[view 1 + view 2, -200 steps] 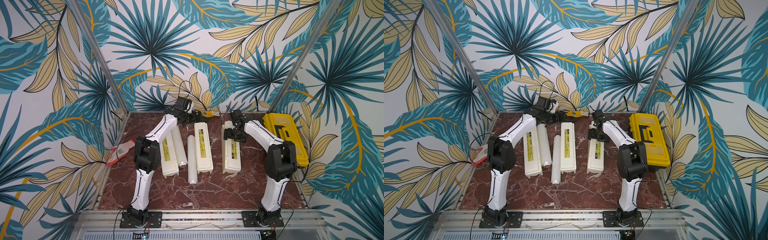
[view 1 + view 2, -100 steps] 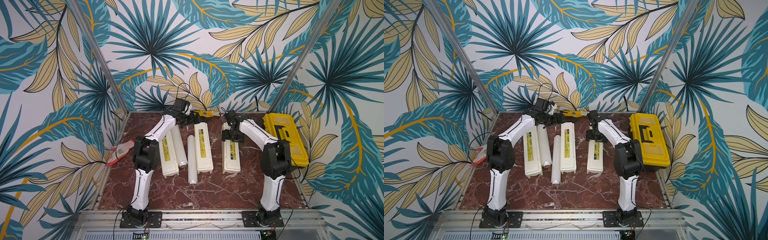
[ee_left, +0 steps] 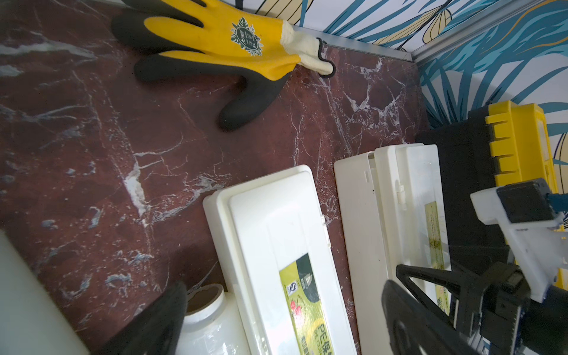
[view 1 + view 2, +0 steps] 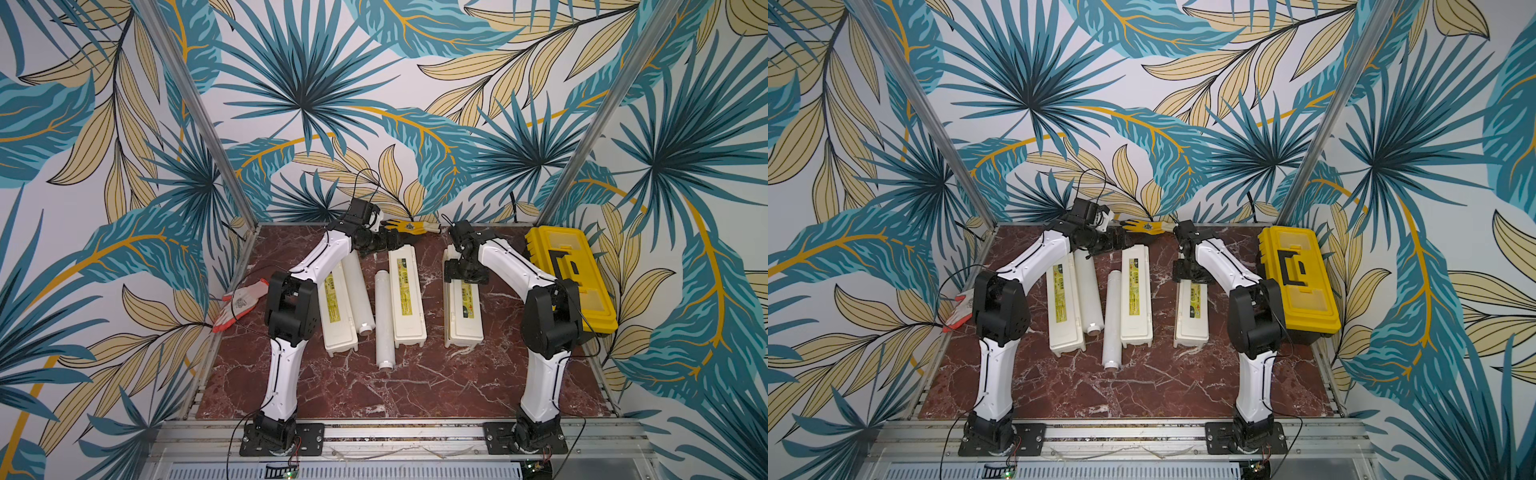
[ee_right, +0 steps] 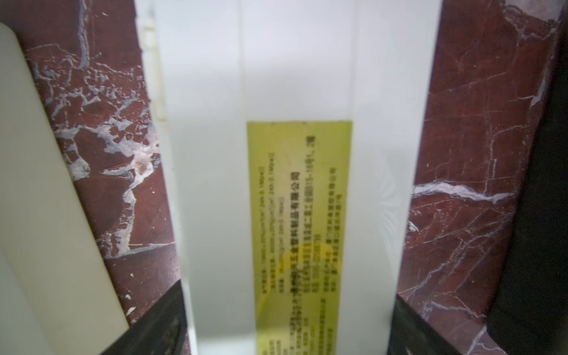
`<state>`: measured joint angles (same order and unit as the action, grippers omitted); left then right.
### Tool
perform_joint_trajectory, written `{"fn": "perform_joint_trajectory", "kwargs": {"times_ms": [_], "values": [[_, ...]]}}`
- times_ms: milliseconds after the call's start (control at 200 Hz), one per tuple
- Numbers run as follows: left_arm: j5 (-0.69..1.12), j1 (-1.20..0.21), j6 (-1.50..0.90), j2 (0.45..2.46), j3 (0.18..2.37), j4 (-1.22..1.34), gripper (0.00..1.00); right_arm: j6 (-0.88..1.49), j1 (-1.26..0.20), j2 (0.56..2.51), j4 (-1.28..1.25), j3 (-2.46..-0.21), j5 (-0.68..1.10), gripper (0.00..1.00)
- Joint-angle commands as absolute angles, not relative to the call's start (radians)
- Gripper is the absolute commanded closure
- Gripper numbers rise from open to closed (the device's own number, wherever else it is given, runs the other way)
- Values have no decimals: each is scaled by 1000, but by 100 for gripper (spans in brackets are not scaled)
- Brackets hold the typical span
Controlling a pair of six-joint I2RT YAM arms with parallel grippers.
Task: Put plastic wrap rolls into dispensers
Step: Close the lid on the plastic wrap cutting box.
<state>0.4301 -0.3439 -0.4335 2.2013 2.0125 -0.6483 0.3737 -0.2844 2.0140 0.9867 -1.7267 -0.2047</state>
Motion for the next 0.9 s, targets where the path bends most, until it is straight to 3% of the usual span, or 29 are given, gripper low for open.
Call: {"fn": "perform_joint_trajectory", "kwargs": {"times_ms": [0,896], "values": [[427,-340,-413,2142,1982,-650,0,378,-289,1973,956,-1707,-205,13],[433,-341,-418,2151,1997,-650,0,372,-290,1968,987,-1735,-153,13]]}}
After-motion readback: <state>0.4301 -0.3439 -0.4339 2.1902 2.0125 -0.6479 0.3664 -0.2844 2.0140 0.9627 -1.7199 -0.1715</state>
